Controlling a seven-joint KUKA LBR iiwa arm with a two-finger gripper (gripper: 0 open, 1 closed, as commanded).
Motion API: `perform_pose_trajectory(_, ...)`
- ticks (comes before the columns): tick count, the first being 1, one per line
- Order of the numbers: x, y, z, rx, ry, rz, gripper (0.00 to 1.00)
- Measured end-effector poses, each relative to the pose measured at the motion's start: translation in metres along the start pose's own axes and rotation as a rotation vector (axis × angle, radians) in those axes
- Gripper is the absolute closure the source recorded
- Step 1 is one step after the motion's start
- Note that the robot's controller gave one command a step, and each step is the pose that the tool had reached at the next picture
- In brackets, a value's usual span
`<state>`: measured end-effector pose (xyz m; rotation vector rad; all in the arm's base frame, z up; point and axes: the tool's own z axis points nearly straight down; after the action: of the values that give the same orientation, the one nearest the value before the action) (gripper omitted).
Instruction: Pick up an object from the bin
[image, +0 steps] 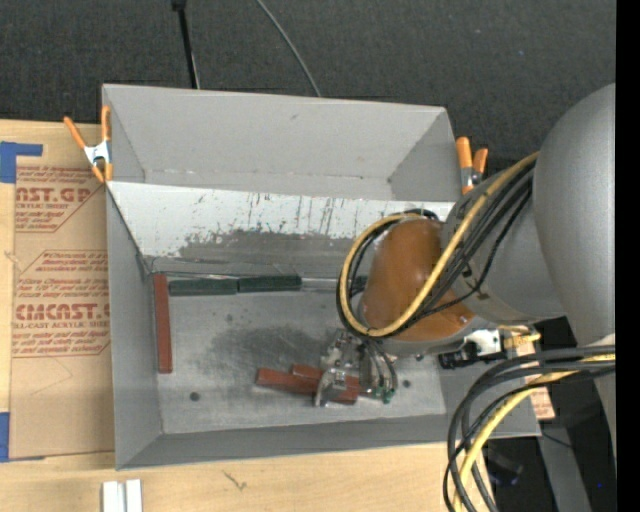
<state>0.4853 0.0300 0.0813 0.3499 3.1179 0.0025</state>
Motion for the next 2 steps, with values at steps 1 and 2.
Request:
perform_pose_trajectory(1, 0.002, 0.000, -0.014, 0.002, 0.007, 0.000, 1.00)
perform_pose_trajectory(2, 0.002, 0.000, -0.028, 0.003, 0.010, 0.000, 1.00)
